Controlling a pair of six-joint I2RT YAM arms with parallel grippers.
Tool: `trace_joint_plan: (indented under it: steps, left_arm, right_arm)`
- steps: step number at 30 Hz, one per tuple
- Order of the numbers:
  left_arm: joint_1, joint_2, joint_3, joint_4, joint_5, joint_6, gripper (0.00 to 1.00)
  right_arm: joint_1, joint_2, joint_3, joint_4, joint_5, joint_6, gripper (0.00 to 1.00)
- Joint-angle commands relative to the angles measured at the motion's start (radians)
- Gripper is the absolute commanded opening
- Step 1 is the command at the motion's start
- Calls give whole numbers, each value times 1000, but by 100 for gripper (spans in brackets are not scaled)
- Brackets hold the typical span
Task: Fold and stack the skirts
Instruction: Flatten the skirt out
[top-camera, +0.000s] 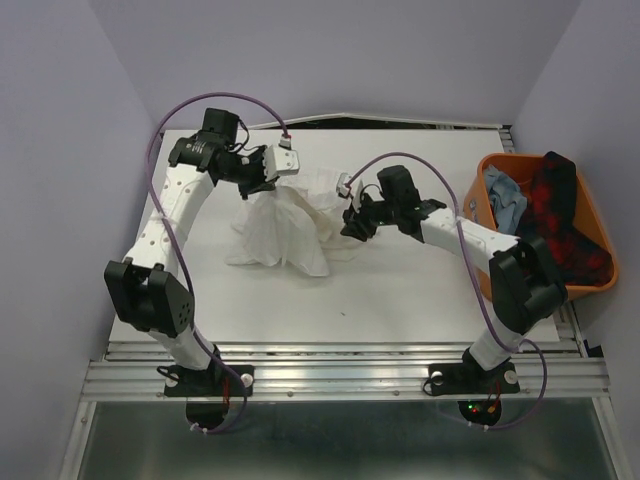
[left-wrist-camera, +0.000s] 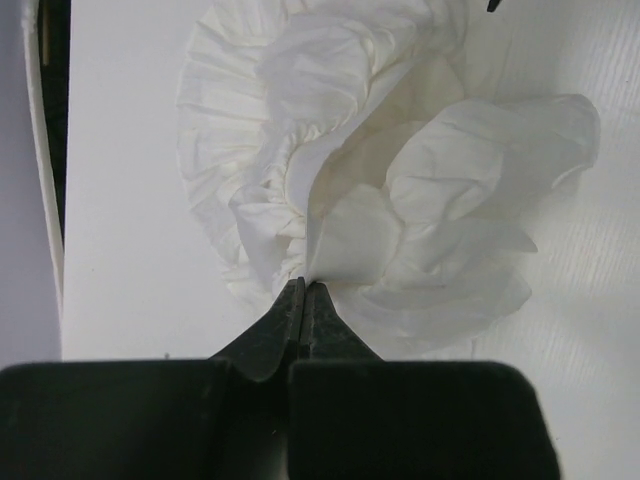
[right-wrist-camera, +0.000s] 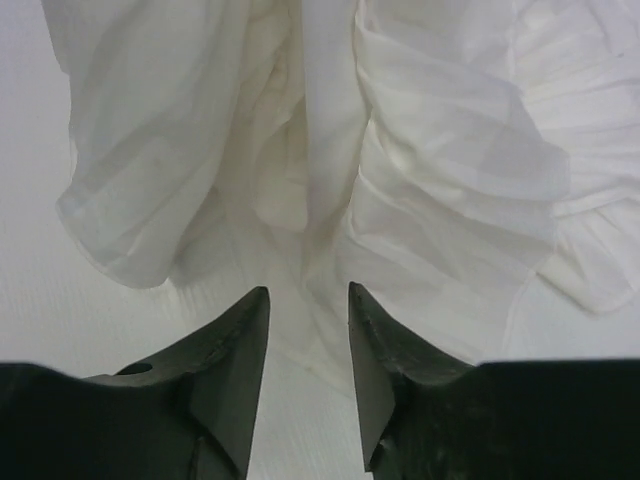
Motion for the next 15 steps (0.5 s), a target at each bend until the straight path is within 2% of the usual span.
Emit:
trace_joint_plan:
  steps: [1,4,5,8,11,12,15]
  left_arm:
    - [73,79,59,-19,84,-63,0]
    - [90,116,57,0,113,-80,0]
    - [92,124,54,9,116,-82,0]
    - [98,141,49,36,130,-106,0]
    - [105,146,43,70,139,-138,0]
    - [107,149,45,75,139,-145,0]
    - [115,153,49,90,142,-166,0]
  right_arm:
    - [-2,-1,66,17,-79,56,41]
    - [-2,-8,34,164,-99,308,38]
    - [-2,-7,12,219,-99,422,34]
    - [-2,32,-6,280,-80,608,24]
    - [-2,56,-77,352,-47,845,23]
    - [-2,55,-109,432,-24,945,23]
    - [7,38,-235,598,9,1093,22]
